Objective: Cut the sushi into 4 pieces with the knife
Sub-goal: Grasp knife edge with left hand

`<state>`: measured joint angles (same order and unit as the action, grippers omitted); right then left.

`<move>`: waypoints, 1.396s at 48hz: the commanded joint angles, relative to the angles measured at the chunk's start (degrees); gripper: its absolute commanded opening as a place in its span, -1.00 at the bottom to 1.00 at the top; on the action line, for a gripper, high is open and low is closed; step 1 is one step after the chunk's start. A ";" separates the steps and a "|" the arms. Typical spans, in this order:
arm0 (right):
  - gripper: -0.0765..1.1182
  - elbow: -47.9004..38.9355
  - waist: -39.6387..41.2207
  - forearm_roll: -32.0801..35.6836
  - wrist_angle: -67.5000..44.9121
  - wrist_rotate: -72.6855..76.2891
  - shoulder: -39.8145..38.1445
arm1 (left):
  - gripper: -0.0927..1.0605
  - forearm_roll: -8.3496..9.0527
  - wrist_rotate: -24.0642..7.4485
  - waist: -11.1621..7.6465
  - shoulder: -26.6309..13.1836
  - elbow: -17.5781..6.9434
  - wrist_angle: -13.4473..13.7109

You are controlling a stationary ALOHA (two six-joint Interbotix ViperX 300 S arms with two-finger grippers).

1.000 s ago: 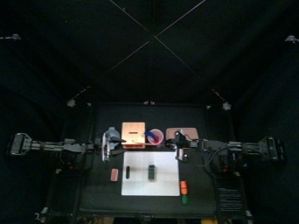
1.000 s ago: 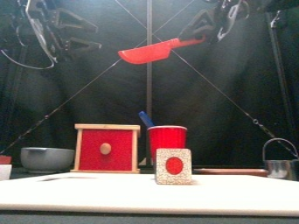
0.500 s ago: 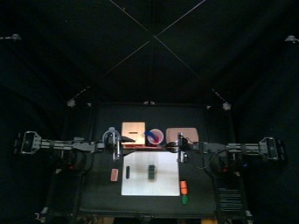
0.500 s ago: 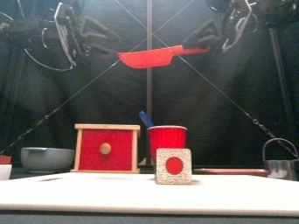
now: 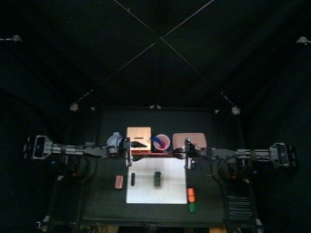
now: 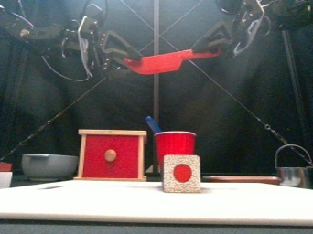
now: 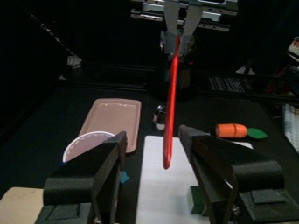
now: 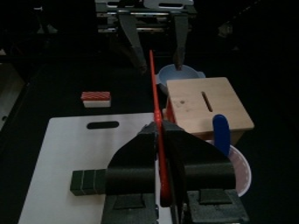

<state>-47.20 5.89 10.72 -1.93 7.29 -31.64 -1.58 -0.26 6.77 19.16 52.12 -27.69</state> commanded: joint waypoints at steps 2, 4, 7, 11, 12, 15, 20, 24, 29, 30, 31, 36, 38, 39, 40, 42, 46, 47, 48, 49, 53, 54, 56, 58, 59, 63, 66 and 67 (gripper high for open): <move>-0.44 0.62 0.09 -0.09 -0.53 0.00 -0.88 | 0.61 0.26 -0.09 0.44 0.09 -1.49 -0.18; -0.44 0.70 0.18 -0.18 -0.53 0.00 -0.88 | 0.57 0.35 -0.09 0.44 0.09 -1.49 -0.18; -0.44 0.79 0.18 -0.09 -0.53 0.00 -0.88 | 0.51 0.53 -0.09 0.44 0.09 -1.41 -0.18; -0.44 0.79 0.35 -0.09 -0.53 0.00 -0.88 | 0.48 1.23 0.00 0.44 0.00 -1.32 -0.26; -0.44 0.79 0.44 -0.09 -0.53 0.00 -0.88 | 0.48 1.41 0.00 0.44 0.09 -1.23 -0.18; -0.44 0.79 0.53 -0.09 -0.53 0.00 -0.88 | 0.48 1.58 0.00 0.44 0.09 -1.14 -0.18; -0.44 0.88 0.53 0.00 -0.53 0.00 -0.88 | 0.47 1.67 0.00 0.18 0.00 -1.05 -0.18; -0.44 0.79 0.53 0.00 -0.53 0.00 -0.88 | 0.46 1.67 0.00 0.18 0.09 -0.79 -0.18; -0.44 0.79 0.53 -0.09 -0.70 0.00 -0.88 | 0.45 2.02 0.00 0.09 0.00 -0.53 -0.18; -0.44 0.88 0.53 -0.09 -0.79 0.00 -0.88 | 0.44 2.11 0.00 0.00 0.00 -0.44 -0.18; -0.44 0.88 0.53 -0.09 -0.79 0.00 -0.88 | 0.44 2.20 0.00 0.09 0.09 -0.35 -0.18; -0.44 0.88 0.53 0.18 -1.05 0.00 -0.88 | 0.41 2.46 0.00 0.00 0.00 -0.18 -0.18; -0.44 0.88 0.53 0.18 -1.05 0.00 -0.88 | 0.39 2.55 0.00 0.00 -0.09 -0.09 -0.18; -0.44 0.88 0.53 0.18 -1.05 0.00 -0.88 | 0.38 2.55 0.00 0.00 -0.18 -0.09 -0.18; -0.44 0.88 0.53 0.09 -1.05 0.00 -0.88 | 0.37 2.55 0.00 0.00 -0.18 -0.09 -0.18; -0.44 0.88 0.53 0.09 -1.14 0.00 -0.79 | 0.34 2.55 0.00 0.00 -0.26 -0.18 -0.18; -0.44 0.79 0.53 -0.09 -1.05 0.00 -0.62 | 0.27 2.55 -0.09 0.09 -0.44 -0.26 -0.18; -0.44 0.70 0.53 -0.18 -1.05 0.00 -0.53 | 0.25 2.64 -0.09 0.18 -0.53 -0.26 -0.18; -0.44 0.70 0.53 -0.18 -1.14 0.00 -0.44 | 0.21 2.72 -0.09 0.18 -0.53 -0.18 -0.18; -0.44 0.62 0.53 -0.18 -1.14 0.00 -0.44 | 0.19 2.81 -0.18 0.26 -0.62 -0.18 -0.18; -0.44 0.62 0.35 -0.18 -1.32 0.09 0.00 | 0.04 3.60 -0.18 0.70 -1.14 0.44 -0.53; -0.44 0.53 0.35 -0.18 -1.41 0.09 0.00 | 0.00 3.78 -0.18 0.97 -1.41 0.70 -0.79; -0.44 0.35 0.35 -0.18 -1.76 0.09 0.35 | -0.08 4.13 -0.18 1.23 -1.85 1.05 -1.23; -0.44 0.18 0.26 -0.26 -2.02 0.09 0.79 | -0.15 4.22 -0.18 1.32 -2.29 1.49 -2.02; -0.44 0.09 0.35 -0.26 -2.11 0.09 1.05 | -0.18 4.31 -0.18 1.32 -2.55 1.67 -2.55; -0.44 -0.26 0.26 -0.62 -2.20 0.18 2.02 | -0.30 4.92 -0.18 1.32 -3.16 2.20 -5.27; -0.44 -0.35 0.35 -1.05 -2.20 0.18 2.81 | -0.37 5.80 -0.18 1.23 -3.78 2.72 -8.09; -0.44 -0.44 0.26 -1.32 -2.20 0.18 3.16 | -0.38 6.06 -0.09 1.23 -4.04 2.99 -8.96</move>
<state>-48.16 6.33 10.02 -3.43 7.38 -28.92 3.69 -0.53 7.47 15.64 55.55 -33.13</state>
